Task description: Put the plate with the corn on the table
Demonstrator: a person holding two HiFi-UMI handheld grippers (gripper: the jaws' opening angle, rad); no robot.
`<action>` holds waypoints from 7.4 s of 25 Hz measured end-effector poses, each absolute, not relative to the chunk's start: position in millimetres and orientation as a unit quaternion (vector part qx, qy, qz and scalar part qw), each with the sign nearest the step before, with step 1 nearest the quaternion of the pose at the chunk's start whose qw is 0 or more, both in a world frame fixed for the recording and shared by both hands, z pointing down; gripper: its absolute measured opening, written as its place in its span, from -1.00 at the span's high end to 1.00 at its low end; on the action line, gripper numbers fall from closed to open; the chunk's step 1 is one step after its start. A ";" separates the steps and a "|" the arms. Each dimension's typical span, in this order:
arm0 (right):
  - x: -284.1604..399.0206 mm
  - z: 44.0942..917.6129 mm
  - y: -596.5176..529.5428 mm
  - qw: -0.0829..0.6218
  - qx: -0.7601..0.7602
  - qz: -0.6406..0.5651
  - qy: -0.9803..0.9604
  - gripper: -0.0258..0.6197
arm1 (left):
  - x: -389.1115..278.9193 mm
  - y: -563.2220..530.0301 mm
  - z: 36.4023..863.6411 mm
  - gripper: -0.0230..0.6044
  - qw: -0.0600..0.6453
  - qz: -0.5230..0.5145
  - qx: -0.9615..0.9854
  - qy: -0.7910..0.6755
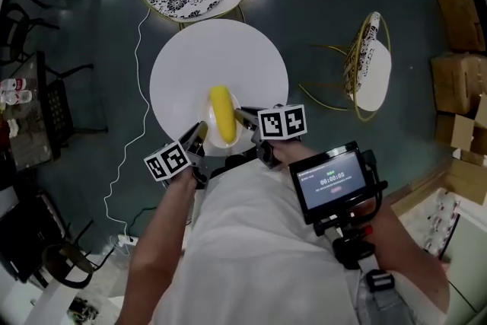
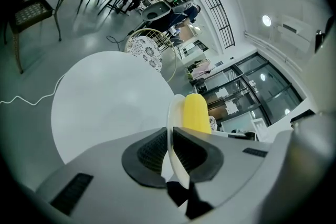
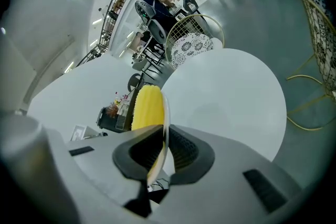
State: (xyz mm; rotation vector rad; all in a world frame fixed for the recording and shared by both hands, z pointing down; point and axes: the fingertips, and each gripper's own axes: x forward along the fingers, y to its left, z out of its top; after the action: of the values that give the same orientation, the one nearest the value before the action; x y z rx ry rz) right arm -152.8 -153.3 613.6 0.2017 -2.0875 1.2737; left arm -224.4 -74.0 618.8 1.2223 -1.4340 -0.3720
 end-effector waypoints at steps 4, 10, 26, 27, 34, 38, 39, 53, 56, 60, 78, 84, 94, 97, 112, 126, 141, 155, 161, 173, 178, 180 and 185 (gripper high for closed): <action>-168.4 637.4 -183.1 0.342 0.067 0.495 -0.796 0.79 | -238.3 -102.2 641.3 0.82 0.579 -0.162 0.509 -0.616; -178.0 645.6 -203.0 0.344 0.058 0.491 -0.798 0.79 | -246.1 -120.4 648.8 0.82 0.577 -0.165 0.505 -0.620; -200.1 673.1 -239.3 0.346 0.046 0.493 -0.797 0.79 | -267.3 -154.5 675.9 0.82 0.570 -0.156 0.497 -0.635; -199.6 671.8 -239.8 0.347 0.046 0.492 -0.797 0.79 | -266.6 -154.4 675.4 0.82 0.571 -0.156 0.496 -0.635; -206.8 685.6 -245.2 0.348 0.049 0.497 -0.793 0.79 | -273.8 -159.0 688.6 0.82 0.576 -0.150 0.491 -0.636; -207.2 684.3 -249.3 0.349 0.050 0.495 -0.794 0.79 | -274.4 -163.7 686.1 0.82 0.576 -0.153 0.493 -0.634; -207.4 683.7 -249.7 0.348 0.050 0.494 -0.795 0.79 | -274.4 -163.9 685.6 0.82 0.577 -0.154 0.493 -0.633; -234.9 724.6 -263.5 0.361 0.049 0.480 -0.798 0.79 | -303.2 -175.1 722.0 0.82 0.579 -0.153 0.483 -0.639; -239.6 728.9 -266.0 0.362 0.049 0.478 -0.799 0.79 | -306.1 -177.1 728.0 0.82 0.580 -0.151 0.479 -0.641; -242.6 736.7 -269.4 0.368 0.048 0.472 -0.799 0.79 | -307.8 -179.7 736.3 0.82 0.581 -0.147 0.473 -0.645; -254.3 758.7 -280.0 0.387 0.062 0.446 -0.805 0.79 | -318.1 -189.2 757.7 0.82 0.577 -0.115 0.457 -0.667; -255.6 766.0 -283.1 0.398 0.071 0.439 -0.802 0.79 | -320.4 -192.8 762.4 0.82 0.577 -0.106 0.449 -0.674; -257.7 770.5 -284.1 0.408 0.077 0.429 -0.802 0.79 | -322.1 -193.0 768.2 0.82 0.578 -0.093 0.440 -0.681; -257.1 772.4 -284.0 0.412 0.078 0.427 -0.801 0.79 | -322.0 -193.9 768.4 0.82 0.577 -0.092 0.440 -0.682; -258.9 773.4 -283.6 0.425 0.080 0.416 -0.800 0.79 | -324.2 -195.6 768.2 0.82 0.576 -0.073 0.441 -0.684; -258.7 768.9 -278.3 0.428 0.074 0.410 -0.802 0.79 | -319.4 -192.4 767.0 0.82 0.575 -0.060 0.441 -0.687; -272.4 764.7 -278.9 0.401 0.070 0.398 -0.822 0.78 | -340.5 -177.6 766.3 0.74 0.559 -0.050 0.422 -0.712; -278.6 762.2 -277.9 0.392 0.071 0.389 -0.831 0.79 | -361.1 -161.1 755.9 0.82 0.537 -0.032 0.406 -0.739; -262.6 752.7 -287.9 0.387 0.080 0.389 -0.832 0.90 | -347.8 -165.8 742.2 0.90 0.529 -0.021 0.415 -0.740; -236.6 714.0 -273.3 0.354 0.081 0.389 -0.846 0.90 | -315.5 -156.7 703.1 0.90 0.508 -0.038 0.461 -0.727; -213.2 671.2 -241.2 0.336 0.085 0.379 -0.858 0.90 | -288.9 -124.5 665.1 0.90 0.491 -0.048 0.490 -0.719; -210.8 662.7 -236.8 0.330 0.085 0.376 -0.861 0.90 | -283.1 -120.2 658.0 0.90 0.485 -0.046 0.503 -0.714; -215.0 655.7 -233.9 0.317 0.077 0.376 -0.867 0.90 | -280.4 -124.5 649.0 0.90 0.469 -0.045 0.529 -0.705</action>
State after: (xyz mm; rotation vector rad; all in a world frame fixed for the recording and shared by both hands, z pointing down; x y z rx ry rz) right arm -215.0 -233.9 655.7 0.2020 -2.2826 0.9885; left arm -280.4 -124.5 649.0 1.2979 -1.7296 -0.1108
